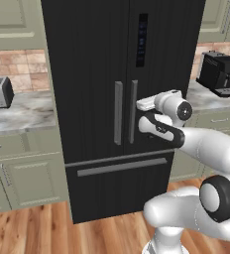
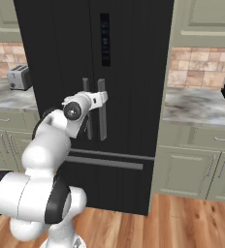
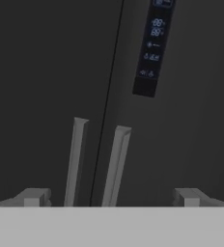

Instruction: Retrieve the chicken drumstick from the fridge and place it on the saucepan with marinade on the stove.

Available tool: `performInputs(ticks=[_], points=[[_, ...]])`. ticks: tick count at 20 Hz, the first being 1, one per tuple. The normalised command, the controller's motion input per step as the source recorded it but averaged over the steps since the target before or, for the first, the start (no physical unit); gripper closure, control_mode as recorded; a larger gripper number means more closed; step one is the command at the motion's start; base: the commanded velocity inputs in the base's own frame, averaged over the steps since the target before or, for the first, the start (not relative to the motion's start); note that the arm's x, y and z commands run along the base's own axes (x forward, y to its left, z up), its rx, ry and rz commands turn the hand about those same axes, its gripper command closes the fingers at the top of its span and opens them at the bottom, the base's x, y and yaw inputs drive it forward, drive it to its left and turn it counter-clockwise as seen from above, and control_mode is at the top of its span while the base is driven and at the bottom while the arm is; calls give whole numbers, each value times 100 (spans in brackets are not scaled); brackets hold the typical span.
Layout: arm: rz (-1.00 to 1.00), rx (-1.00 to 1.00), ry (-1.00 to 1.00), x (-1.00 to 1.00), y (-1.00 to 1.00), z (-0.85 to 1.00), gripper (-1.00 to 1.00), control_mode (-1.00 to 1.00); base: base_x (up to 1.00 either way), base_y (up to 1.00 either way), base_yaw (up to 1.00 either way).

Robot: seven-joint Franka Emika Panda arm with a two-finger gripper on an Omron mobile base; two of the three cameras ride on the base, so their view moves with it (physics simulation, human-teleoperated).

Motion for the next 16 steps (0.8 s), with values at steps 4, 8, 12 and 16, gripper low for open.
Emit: performInputs(ticks=[4,8,12,16], points=[[-2,0,0,48,0,0,-100,-100,0,0,0],[-1,1,0,39,0,0,-100,-100,0,0,0],[0,3,0,26,-4,1,-100,-100,0,0,0],[-1,0,0,32,0,0,-100,-100,0,0,0]])
